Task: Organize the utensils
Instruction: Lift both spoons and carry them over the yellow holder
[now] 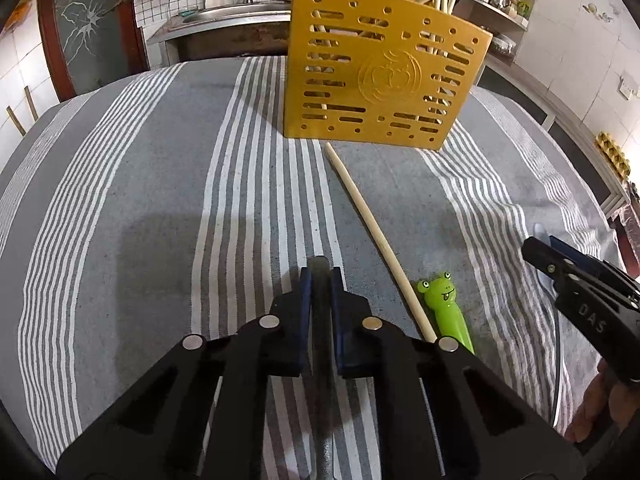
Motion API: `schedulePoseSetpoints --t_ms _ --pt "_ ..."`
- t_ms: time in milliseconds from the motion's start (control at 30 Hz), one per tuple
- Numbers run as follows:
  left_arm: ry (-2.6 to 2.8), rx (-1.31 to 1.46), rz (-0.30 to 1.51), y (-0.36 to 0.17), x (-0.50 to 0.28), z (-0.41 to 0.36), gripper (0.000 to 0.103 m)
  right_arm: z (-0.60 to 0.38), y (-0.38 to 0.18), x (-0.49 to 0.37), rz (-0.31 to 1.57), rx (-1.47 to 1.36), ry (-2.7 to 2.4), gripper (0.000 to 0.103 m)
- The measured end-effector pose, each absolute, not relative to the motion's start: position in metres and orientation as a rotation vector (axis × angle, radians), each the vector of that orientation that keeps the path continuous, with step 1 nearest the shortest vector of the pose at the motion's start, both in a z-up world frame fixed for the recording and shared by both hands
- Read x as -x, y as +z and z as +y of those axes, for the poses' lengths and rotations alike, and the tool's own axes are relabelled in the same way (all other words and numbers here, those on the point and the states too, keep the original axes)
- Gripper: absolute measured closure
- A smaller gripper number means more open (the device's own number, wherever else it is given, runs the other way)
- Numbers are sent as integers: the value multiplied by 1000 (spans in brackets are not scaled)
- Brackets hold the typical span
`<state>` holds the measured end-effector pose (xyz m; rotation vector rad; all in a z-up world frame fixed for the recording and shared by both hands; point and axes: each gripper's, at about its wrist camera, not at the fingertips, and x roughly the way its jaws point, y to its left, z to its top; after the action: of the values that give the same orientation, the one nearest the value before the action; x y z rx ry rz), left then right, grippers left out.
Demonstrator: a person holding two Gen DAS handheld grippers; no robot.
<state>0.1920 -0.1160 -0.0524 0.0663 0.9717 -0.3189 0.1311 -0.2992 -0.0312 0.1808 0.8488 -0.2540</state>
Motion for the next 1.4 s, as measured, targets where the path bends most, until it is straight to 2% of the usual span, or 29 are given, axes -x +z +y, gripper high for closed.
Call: schedulePoseSetpoints --t_ms 600,867,1400 --pt "-290 7 704 10 -157 -78 95 -290 33 -76 535 -175 -201 71" --pt "-260 -3 564 33 -143 -70 95 -280 41 -71 450 -139 -199 71" --pt "-255 14 488 43 -148 -59 95 -268 49 -74 367 -112 -202 71"
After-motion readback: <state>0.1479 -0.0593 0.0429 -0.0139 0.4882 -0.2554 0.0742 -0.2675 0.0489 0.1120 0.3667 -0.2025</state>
